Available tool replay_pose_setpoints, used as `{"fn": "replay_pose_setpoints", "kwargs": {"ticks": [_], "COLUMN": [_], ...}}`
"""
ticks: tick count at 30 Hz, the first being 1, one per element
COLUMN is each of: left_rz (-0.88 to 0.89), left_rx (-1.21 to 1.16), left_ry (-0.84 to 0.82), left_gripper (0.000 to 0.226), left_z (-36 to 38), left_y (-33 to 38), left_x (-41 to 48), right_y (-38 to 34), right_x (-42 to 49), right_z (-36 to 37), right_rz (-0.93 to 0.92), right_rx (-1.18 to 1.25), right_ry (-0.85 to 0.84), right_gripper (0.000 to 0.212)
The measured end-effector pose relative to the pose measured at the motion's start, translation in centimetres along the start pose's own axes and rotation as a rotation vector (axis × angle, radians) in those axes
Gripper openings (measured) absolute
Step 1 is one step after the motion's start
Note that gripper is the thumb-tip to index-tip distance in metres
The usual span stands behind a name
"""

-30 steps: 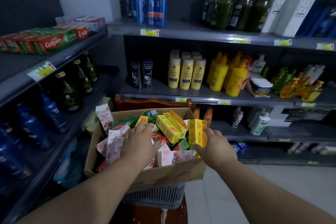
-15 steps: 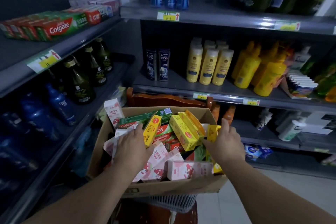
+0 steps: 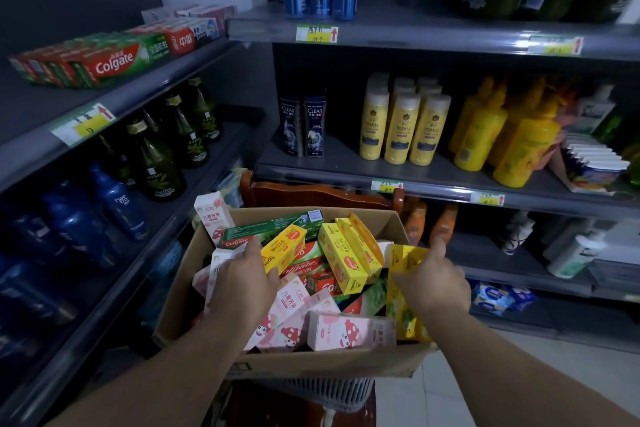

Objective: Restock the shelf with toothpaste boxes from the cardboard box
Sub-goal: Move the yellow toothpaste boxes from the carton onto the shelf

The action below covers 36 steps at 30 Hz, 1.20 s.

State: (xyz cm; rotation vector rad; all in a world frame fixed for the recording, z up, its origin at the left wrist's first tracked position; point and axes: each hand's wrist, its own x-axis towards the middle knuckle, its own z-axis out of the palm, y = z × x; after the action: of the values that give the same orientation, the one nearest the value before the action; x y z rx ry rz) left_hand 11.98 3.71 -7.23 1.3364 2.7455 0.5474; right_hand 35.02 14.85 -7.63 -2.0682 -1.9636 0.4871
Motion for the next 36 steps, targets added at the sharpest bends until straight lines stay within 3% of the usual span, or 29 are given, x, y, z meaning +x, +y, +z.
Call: {"fn": "replay_pose_setpoints", "kwargs": {"ticks": [4, 7, 13, 18, 27, 36], "left_rz": [0.044, 0.0, -0.038, -0.12, -0.27, -0.458], "left_rx": [-0.011, -0.068, -0.2, -0.22, -0.027, 0.099], "left_ry": [0.053, 0.041, 0.1, 0.267, 0.461, 0.627], "left_gripper": [0.055, 0.053, 0.058, 0.057, 0.045, 0.049], "left_z": [-1.0, -2.2, -6.7, -11.7, -20.5, -28.8], "left_y": [0.2, 0.3, -0.2, -3.3, -12.3, -20.6], "left_x": [-0.6, -0.8, -3.0, -7.4, -21.1, -39.9], "right_y": [-1.0, -2.8, -8.9, -14.4, -20.7, -22.0], "right_x": [-0.5, -0.7, -3.0, -7.9, -22.8, -43.5], "right_z": [-0.8, -2.9, -7.4, -8.0, -6.3, -8.2], "right_rz": [-0.005, -0.117, -0.561, -0.937, -1.39, -1.671], "right_rx": [0.173, 0.206, 0.192, 0.25, 0.34, 0.378], "right_ry": [-0.04, -0.031, -0.06, -0.162, -0.342, -0.47], "right_gripper": [0.048, 0.043, 0.043, 0.026, 0.029, 0.036]}}
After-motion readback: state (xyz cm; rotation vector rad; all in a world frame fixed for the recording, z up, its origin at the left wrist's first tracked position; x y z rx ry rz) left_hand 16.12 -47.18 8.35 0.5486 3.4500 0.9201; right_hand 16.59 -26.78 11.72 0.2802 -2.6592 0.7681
